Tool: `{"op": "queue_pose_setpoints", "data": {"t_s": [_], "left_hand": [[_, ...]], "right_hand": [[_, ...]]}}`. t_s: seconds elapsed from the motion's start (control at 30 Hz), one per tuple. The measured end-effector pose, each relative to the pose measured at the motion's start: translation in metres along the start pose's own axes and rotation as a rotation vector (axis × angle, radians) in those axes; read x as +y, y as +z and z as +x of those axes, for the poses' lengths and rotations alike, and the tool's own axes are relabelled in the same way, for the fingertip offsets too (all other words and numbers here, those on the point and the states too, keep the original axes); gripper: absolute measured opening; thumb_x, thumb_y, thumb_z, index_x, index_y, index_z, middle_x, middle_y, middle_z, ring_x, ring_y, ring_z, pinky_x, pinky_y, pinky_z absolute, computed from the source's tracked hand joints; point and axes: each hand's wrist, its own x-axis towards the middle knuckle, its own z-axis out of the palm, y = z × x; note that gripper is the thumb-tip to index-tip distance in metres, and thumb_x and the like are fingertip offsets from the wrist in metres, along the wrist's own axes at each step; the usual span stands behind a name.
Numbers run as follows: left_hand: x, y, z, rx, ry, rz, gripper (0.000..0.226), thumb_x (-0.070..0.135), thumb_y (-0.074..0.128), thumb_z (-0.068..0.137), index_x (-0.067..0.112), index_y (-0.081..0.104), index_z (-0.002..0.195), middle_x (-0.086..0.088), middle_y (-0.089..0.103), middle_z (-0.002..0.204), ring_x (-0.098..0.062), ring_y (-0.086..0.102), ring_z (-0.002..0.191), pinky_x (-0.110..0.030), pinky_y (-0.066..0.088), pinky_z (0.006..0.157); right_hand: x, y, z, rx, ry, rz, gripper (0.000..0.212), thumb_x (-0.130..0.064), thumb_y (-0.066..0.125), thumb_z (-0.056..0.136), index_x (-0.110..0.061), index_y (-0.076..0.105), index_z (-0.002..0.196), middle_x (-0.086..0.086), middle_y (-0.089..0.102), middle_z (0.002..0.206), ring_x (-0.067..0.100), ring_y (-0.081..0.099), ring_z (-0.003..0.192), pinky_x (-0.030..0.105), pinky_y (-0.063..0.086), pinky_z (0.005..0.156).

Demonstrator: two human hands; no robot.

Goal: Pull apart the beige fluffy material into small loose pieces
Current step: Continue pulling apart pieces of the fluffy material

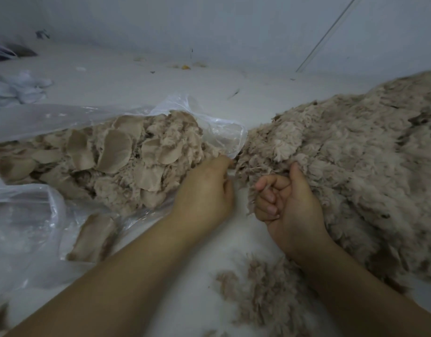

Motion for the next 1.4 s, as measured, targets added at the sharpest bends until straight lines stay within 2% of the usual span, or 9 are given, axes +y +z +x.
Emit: {"op": "queue_pose_setpoints", "data": {"t_s": [0.13,0.23,0.33,0.5,0.63,0.97,1.17,1.3,1.4], "left_hand": [[0.003,0.028,0.001,-0.051,-0.074,-0.284,0.041,0.009,0.062,0.083,0.016,0.055,0.123,0.000,0.059,0.107,-0.004,0.044,0.064,-0.025,0.038,0.065],[0.001,0.036,0.008,-0.035,-0.071,-0.401,0.047,0.017,0.063,0.079,0.024,0.059,0.125,0.003,0.055,0.109,-0.005,0.055,0.091,-0.020,0.044,0.075],[0.004,0.040,0.016,0.033,-0.076,-0.504,0.027,0.013,0.069,0.081,0.025,0.070,0.105,0.003,0.057,0.098,0.004,0.055,0.091,-0.008,0.040,0.080],[0.007,0.039,0.020,0.008,-0.211,-0.687,0.018,0.001,0.069,0.086,0.015,0.073,0.076,-0.008,0.064,0.080,-0.019,0.063,0.066,-0.031,0.048,0.060],[0.006,0.031,0.004,-0.048,-0.214,-0.737,0.018,0.003,0.067,0.089,0.002,0.068,0.072,-0.016,0.062,0.082,-0.028,0.063,0.050,-0.028,0.048,0.043],[0.012,0.008,-0.026,0.092,-0.385,-0.988,0.018,0.001,0.043,0.101,0.002,0.052,0.085,-0.012,0.073,0.074,-0.030,0.073,0.067,-0.037,0.060,0.060],[0.004,-0.002,-0.022,0.267,-0.389,-1.076,0.023,-0.004,0.039,0.101,0.002,0.050,0.082,-0.010,0.070,0.073,-0.027,0.074,0.079,-0.030,0.060,0.067],[-0.003,0.003,-0.019,0.201,-0.345,-0.946,0.032,-0.018,0.047,0.091,0.008,0.054,0.074,0.001,0.062,0.070,-0.017,0.071,0.075,-0.036,0.061,0.076],[0.004,0.007,-0.019,0.154,-0.242,-0.909,0.033,-0.021,0.052,0.087,0.008,0.066,0.080,-0.006,0.071,0.092,-0.023,0.070,0.095,-0.040,0.057,0.087]], "right_hand": [[0.000,0.002,-0.001,0.010,-0.003,0.008,0.070,-0.054,0.027,0.099,-0.003,0.061,0.065,-0.001,0.034,0.049,0.008,0.027,0.035,0.015,0.023,0.035],[-0.001,0.003,-0.001,0.019,-0.009,0.015,0.068,-0.053,0.026,0.100,-0.002,0.058,0.067,0.000,0.033,0.049,0.008,0.026,0.035,0.015,0.021,0.035],[0.000,0.003,-0.001,0.027,-0.024,0.012,0.066,-0.051,0.027,0.100,-0.002,0.056,0.067,0.000,0.033,0.049,0.008,0.026,0.035,0.015,0.021,0.035],[-0.001,0.003,-0.003,0.021,-0.048,0.047,0.058,-0.050,0.034,0.097,-0.012,0.076,0.083,-0.002,0.033,0.051,0.006,0.025,0.037,0.016,0.023,0.034],[0.000,0.004,0.000,0.066,-0.020,0.053,0.046,-0.048,0.038,0.097,-0.018,0.060,0.122,-0.003,0.034,0.052,0.005,0.025,0.037,0.017,0.024,0.033],[0.001,0.003,0.003,0.147,0.038,-0.014,0.063,-0.050,0.035,0.101,-0.019,0.047,0.049,-0.002,0.032,0.051,0.007,0.024,0.036,0.019,0.024,0.032],[0.002,0.000,0.008,0.167,0.029,0.014,0.045,-0.041,0.037,0.103,-0.015,0.035,0.067,-0.003,0.033,0.051,0.006,0.024,0.035,0.018,0.022,0.030],[0.003,0.000,0.008,0.106,-0.032,-0.063,0.022,-0.023,0.041,0.103,-0.012,0.060,0.097,-0.004,0.034,0.051,0.004,0.024,0.035,0.015,0.020,0.032],[0.006,0.000,0.006,0.051,-0.079,-0.160,0.019,-0.015,0.045,0.101,-0.013,0.057,0.086,-0.006,0.036,0.049,0.003,0.025,0.034,0.014,0.022,0.034]]}}
